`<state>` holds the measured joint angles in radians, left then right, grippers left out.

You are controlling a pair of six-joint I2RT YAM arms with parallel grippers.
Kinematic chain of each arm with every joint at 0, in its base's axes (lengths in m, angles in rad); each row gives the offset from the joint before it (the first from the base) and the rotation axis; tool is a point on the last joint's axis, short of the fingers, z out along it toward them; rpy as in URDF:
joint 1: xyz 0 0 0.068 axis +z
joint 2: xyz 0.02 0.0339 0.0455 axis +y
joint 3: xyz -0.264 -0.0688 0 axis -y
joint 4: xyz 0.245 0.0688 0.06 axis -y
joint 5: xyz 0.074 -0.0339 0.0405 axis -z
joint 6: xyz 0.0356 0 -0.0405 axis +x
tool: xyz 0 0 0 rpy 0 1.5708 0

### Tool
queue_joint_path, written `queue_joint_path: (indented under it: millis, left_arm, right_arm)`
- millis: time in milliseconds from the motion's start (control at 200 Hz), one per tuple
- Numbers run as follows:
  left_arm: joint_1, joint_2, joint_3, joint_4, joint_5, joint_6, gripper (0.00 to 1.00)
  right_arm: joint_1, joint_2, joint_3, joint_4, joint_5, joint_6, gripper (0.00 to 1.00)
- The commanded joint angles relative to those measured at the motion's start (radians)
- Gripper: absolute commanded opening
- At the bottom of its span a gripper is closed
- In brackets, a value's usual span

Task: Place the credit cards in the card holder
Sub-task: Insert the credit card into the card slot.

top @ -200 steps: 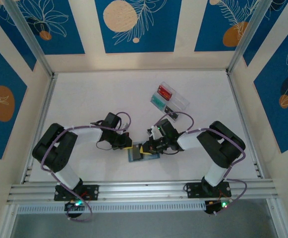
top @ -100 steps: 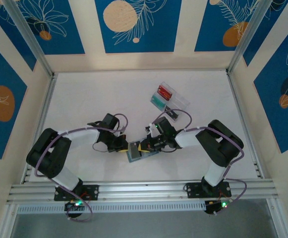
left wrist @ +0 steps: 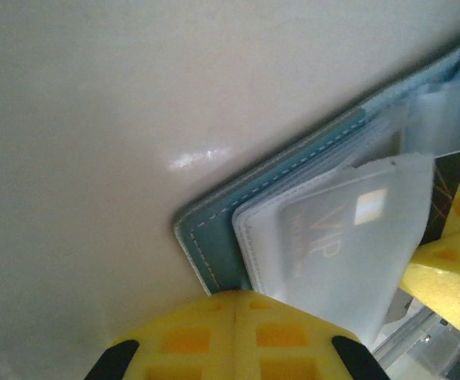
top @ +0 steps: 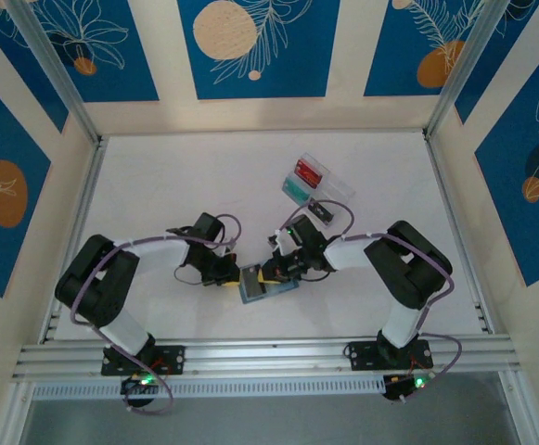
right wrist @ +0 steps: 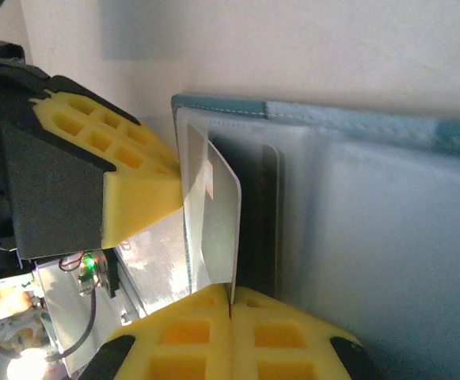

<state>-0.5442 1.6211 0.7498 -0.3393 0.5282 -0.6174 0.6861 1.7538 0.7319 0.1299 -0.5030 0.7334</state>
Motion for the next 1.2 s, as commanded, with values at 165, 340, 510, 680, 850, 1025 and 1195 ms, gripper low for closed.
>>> queue_joint_path:
  millis: [165, 340, 510, 680, 850, 1025, 1195]
  left_arm:
    - [0.0, 0.055, -0.015, 0.009, -0.044, 0.019, 0.0]
    - [-0.001, 0.058, -0.021, 0.014, -0.044, 0.018, 0.0]
    - [-0.001, 0.059, -0.022, 0.017, -0.049, 0.014, 0.0]
    - [-0.002, 0.069, -0.026, 0.012, -0.061, 0.018, 0.0]
    - [-0.001, 0.075, -0.027, 0.023, -0.053, 0.013, 0.0]
    - [-0.002, 0.073, -0.03, 0.023, -0.053, 0.014, 0.0]
    - [-0.001, 0.076, -0.036, 0.025, -0.056, 0.016, 0.0]
  right_arm:
    - [0.002, 0.053, 0.038, -0.083, -0.014, -0.041, 0.01]
    - [0.004, 0.071, 0.065, -0.101, -0.02, -0.054, 0.05]
    - [0.007, 0.047, 0.074, -0.127, -0.016, -0.054, 0.1]
    - [0.015, -0.021, 0.076, -0.215, 0.038, -0.061, 0.28]
    - [0.015, -0.025, 0.082, -0.252, 0.045, -0.064, 0.44]
    - [0.018, -0.046, 0.092, -0.268, 0.049, -0.067, 0.49]
    - [0.022, -0.119, 0.132, -0.379, 0.116, -0.105, 0.53]
